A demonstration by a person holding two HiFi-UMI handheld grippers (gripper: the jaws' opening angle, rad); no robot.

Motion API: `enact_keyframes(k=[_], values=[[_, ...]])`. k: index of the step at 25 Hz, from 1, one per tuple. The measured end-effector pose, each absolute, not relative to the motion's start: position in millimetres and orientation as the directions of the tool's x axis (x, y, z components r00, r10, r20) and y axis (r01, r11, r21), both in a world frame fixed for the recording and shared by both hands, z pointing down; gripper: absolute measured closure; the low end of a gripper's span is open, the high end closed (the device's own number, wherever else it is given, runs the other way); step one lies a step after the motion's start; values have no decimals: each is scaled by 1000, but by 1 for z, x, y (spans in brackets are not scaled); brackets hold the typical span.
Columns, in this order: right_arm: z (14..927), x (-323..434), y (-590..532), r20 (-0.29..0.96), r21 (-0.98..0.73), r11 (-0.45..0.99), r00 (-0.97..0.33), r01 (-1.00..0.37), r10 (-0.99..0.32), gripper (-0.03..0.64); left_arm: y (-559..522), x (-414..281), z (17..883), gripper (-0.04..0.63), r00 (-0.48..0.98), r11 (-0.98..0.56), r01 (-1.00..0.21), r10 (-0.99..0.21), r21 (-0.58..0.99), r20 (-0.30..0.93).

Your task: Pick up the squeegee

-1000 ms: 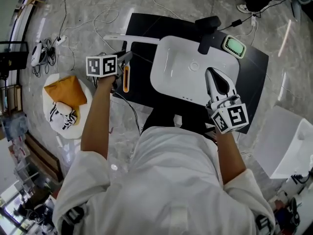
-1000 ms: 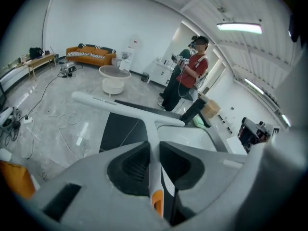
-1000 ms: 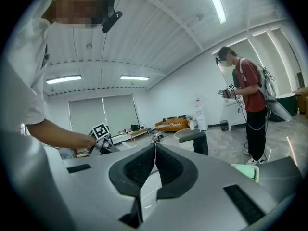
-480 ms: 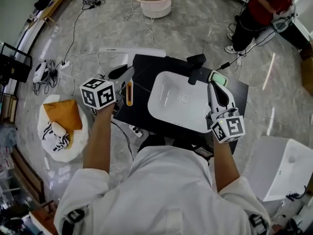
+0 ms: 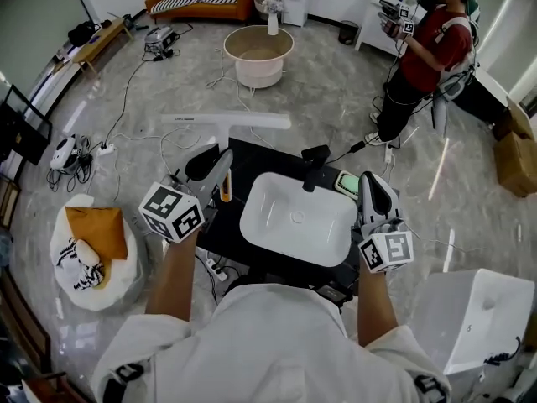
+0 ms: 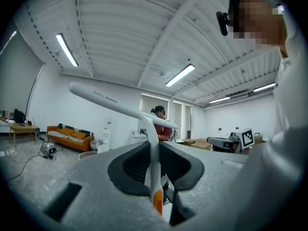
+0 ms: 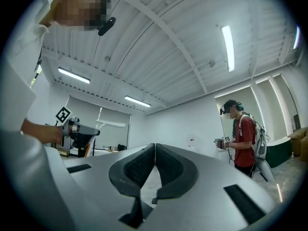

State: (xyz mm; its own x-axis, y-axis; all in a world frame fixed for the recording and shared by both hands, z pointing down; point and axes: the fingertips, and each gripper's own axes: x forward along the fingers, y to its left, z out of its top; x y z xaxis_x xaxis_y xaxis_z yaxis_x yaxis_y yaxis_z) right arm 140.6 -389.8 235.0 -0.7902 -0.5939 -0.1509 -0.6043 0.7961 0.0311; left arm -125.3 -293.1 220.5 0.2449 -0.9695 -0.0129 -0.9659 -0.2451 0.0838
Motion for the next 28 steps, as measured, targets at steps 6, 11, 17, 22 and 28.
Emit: enact_keyframes(k=[6, 11, 17, 22, 28], values=[[219, 154, -386, -188, 29, 786, -776, -618, -603, 601, -269, -112, 203, 525, 192, -197, -980, -974, 30, -124], [226, 165, -393, -177, 1, 765, -753, -644, -633, 601, -254, -107, 207, 525, 139, -138, -990, -972, -19, -191], [234, 166, -390, -150, -4, 764, -755, -645, -638, 601, -250, -115, 224, 525, 85, -84, -996, -976, -12, -202], [240, 163, -388, -143, -14, 773, -764, -635, -630, 601, -259, -114, 236, 525, 64, -61, -998, -980, -20, -187], [243, 160, -383, -133, -17, 780, -771, -626, -622, 601, -265, -117, 239, 526, 75, -76, -997, -981, -2, -178]])
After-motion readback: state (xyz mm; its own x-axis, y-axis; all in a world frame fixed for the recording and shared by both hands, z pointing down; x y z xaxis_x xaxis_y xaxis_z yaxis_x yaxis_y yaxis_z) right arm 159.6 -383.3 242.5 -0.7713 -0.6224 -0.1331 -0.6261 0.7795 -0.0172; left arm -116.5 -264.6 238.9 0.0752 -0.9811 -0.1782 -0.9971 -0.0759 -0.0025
